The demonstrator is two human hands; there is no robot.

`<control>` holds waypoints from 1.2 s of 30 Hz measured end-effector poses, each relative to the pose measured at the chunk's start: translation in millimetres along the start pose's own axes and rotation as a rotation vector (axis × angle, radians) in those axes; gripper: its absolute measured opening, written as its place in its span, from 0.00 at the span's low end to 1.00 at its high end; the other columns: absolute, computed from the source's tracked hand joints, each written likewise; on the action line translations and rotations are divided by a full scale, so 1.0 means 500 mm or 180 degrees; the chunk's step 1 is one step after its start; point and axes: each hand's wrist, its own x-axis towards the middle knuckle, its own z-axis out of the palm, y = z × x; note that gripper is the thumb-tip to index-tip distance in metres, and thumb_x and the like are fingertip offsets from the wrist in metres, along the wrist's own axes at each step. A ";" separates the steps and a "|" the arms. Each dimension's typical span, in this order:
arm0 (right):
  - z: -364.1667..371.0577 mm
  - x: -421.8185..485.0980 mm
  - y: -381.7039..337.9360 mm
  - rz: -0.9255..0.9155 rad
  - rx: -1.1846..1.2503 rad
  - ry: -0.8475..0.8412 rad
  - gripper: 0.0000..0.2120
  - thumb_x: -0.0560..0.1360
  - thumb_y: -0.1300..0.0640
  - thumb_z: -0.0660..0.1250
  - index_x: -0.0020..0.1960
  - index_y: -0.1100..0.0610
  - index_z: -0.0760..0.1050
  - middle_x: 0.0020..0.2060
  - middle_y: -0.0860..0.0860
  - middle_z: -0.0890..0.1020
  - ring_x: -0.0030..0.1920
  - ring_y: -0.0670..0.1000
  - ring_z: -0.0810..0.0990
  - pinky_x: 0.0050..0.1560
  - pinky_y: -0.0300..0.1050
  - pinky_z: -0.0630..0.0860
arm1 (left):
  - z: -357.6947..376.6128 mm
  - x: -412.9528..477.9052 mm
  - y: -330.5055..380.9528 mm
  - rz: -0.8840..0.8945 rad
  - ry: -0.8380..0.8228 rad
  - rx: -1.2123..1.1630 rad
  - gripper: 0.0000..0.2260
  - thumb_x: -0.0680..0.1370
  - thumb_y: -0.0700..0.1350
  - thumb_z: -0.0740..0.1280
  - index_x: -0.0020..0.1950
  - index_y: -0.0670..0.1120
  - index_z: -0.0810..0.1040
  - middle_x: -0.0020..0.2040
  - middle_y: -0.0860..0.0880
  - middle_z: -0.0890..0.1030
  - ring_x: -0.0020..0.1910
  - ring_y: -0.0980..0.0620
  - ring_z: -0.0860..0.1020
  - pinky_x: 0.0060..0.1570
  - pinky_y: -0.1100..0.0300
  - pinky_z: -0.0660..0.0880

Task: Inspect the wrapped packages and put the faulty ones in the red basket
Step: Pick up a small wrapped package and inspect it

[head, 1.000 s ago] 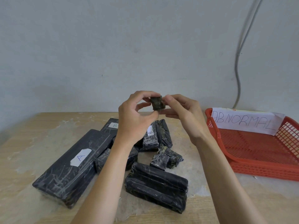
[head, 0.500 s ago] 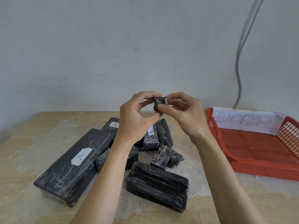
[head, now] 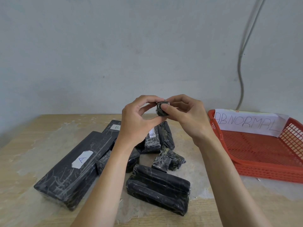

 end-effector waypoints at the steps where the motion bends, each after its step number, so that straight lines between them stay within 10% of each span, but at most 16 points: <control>1: -0.004 0.000 -0.001 -0.0056 0.0050 -0.0008 0.09 0.76 0.58 0.79 0.55 0.59 0.84 0.49 0.53 0.89 0.51 0.54 0.90 0.60 0.60 0.84 | -0.003 0.001 0.003 -0.0039 -0.0082 -0.0040 0.21 0.70 0.30 0.80 0.60 0.44 0.85 0.57 0.50 0.87 0.61 0.51 0.84 0.67 0.54 0.79; 9: -0.020 -0.003 -0.007 -0.0564 0.0042 -0.0571 0.16 0.74 0.70 0.77 0.59 0.60 0.82 0.67 0.49 0.84 0.61 0.53 0.87 0.61 0.61 0.84 | -0.025 0.021 0.024 -0.1528 0.0318 -0.0976 0.16 0.83 0.46 0.72 0.70 0.45 0.79 0.60 0.44 0.87 0.55 0.44 0.87 0.55 0.50 0.85; 20: -0.024 0.001 0.010 -0.0171 0.0142 -0.0432 0.17 0.80 0.62 0.74 0.68 0.55 0.79 0.55 0.54 0.89 0.48 0.57 0.90 0.46 0.50 0.87 | -0.025 0.010 0.022 -0.0791 0.0101 -0.0864 0.13 0.77 0.36 0.76 0.61 0.43 0.81 0.58 0.40 0.86 0.60 0.37 0.84 0.57 0.47 0.85; 36: -0.021 0.009 0.029 -0.0510 0.0205 -0.0447 0.16 0.76 0.61 0.76 0.63 0.61 0.84 0.55 0.54 0.89 0.53 0.57 0.89 0.52 0.49 0.86 | 0.004 0.005 0.032 -0.0905 0.0467 -0.0873 0.05 0.76 0.36 0.77 0.46 0.45 0.86 0.43 0.47 0.88 0.47 0.48 0.87 0.52 0.54 0.85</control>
